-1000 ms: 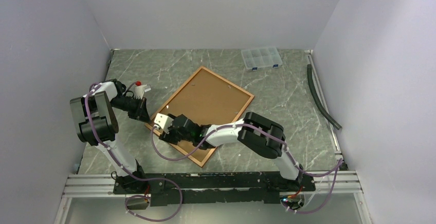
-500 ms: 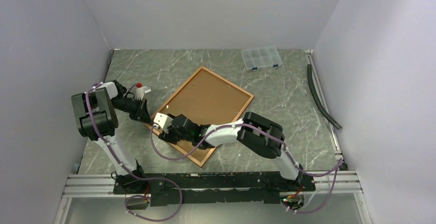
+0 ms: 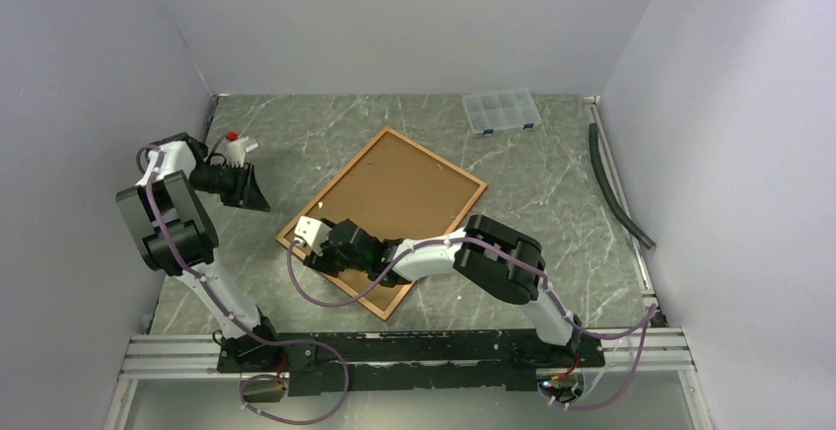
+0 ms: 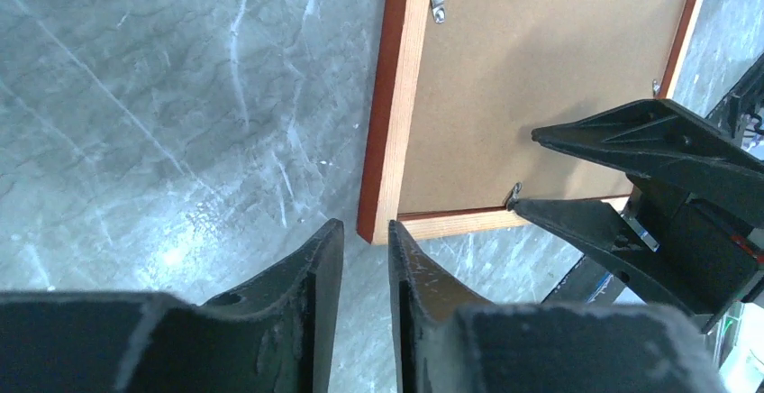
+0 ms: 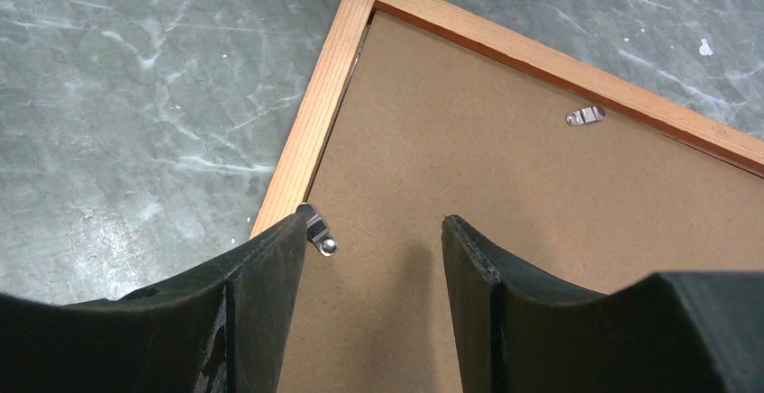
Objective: Put the photo into the frame
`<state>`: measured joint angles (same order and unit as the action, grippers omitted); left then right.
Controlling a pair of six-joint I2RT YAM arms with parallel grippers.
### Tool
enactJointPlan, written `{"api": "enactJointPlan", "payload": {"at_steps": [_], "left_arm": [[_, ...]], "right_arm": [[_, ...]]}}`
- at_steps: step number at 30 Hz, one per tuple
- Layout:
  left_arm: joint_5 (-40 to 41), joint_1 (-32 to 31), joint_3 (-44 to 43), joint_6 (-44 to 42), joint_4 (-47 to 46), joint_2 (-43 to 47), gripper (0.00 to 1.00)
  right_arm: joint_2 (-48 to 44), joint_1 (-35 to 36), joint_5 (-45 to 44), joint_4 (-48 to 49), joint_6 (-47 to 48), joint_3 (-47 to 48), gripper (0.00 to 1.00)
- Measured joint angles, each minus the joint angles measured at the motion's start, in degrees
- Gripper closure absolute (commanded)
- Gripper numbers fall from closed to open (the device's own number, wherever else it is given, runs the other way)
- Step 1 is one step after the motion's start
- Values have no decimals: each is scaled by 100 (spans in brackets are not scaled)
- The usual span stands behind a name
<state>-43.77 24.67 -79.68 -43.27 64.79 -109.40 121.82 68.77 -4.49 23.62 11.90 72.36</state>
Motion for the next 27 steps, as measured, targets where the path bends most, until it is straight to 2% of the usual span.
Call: {"api": "enactJointPlan", "payload": {"at_steps": [2, 3, 9, 13, 21, 27], "left_arm": [[7, 46, -22, 24, -46, 116, 50], [7, 46, -22, 50, -44, 125, 48], [105, -92, 210, 70, -225, -232, 46], [267, -203, 483, 105, -393, -503, 56], [243, -304, 483, 251, -424, -616, 79], [146, -328, 487, 256, -328, -623, 89]], "right_arm": [[0, 2, 0, 0, -2, 0, 40], [0, 4, 0, 0, -7, 0, 40], [0, 4, -2, 0, -11, 0, 40], [0, 7, -2, 0, -13, 0, 40], [0, 26, -2, 2, -13, 0, 40], [2, 26, -2, 2, -11, 0, 40]]}}
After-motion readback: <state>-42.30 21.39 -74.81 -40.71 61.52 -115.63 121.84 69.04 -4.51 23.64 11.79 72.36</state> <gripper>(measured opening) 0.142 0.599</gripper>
